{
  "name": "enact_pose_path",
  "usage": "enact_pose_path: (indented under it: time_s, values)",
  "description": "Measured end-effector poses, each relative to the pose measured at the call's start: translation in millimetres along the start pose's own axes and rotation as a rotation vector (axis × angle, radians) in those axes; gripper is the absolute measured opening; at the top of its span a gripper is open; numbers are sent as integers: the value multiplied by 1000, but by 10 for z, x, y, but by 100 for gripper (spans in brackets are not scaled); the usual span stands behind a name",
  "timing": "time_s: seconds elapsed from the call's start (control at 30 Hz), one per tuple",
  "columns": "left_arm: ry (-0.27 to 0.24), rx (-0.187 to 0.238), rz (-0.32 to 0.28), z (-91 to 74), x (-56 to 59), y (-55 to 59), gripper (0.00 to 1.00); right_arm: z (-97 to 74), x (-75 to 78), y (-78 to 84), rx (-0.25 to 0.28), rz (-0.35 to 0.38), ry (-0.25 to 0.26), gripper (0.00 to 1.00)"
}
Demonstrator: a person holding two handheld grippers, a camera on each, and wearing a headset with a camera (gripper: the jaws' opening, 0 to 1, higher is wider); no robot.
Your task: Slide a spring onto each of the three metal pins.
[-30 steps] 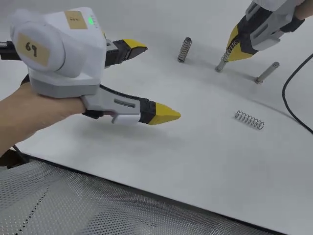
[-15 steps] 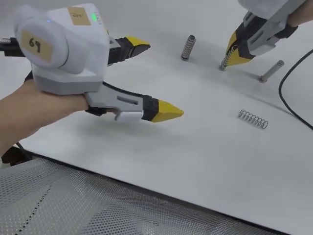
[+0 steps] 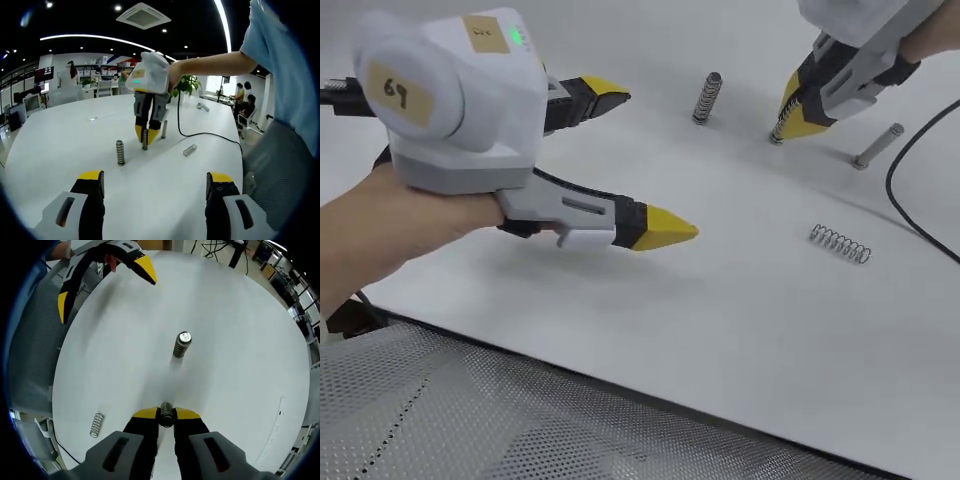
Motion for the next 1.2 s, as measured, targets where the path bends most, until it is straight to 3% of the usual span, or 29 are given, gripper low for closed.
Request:
enact_pose_path:
  time_s: [0.4, 0.87, 1.07, 1.2]
  values:
    - [3, -3, 1, -7, -18, 18, 80, -1, -31, 4, -4, -2, -4, 10]
    - [6, 0, 0, -5, -23, 20, 81, -28, -24, 35, 35, 17, 29, 39]
    - [4, 7, -4, -3, -13, 6, 81, -46, -42, 8, 86, 35, 51, 56]
    - [4, 8, -5, -2, -6, 8, 81, -82, -69, -3, 133, 61, 68, 60]
Point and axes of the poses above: the centre of the closed fingertips' face, and the gripper's own axes: z roughly forward along the fingers, x roughly to its right, y roughly out of its underside, the point moved 10 cm from there along -z, roughly backward along the fingers, and after that the axes turned 9 degrees about x, right-handed, at the moved point
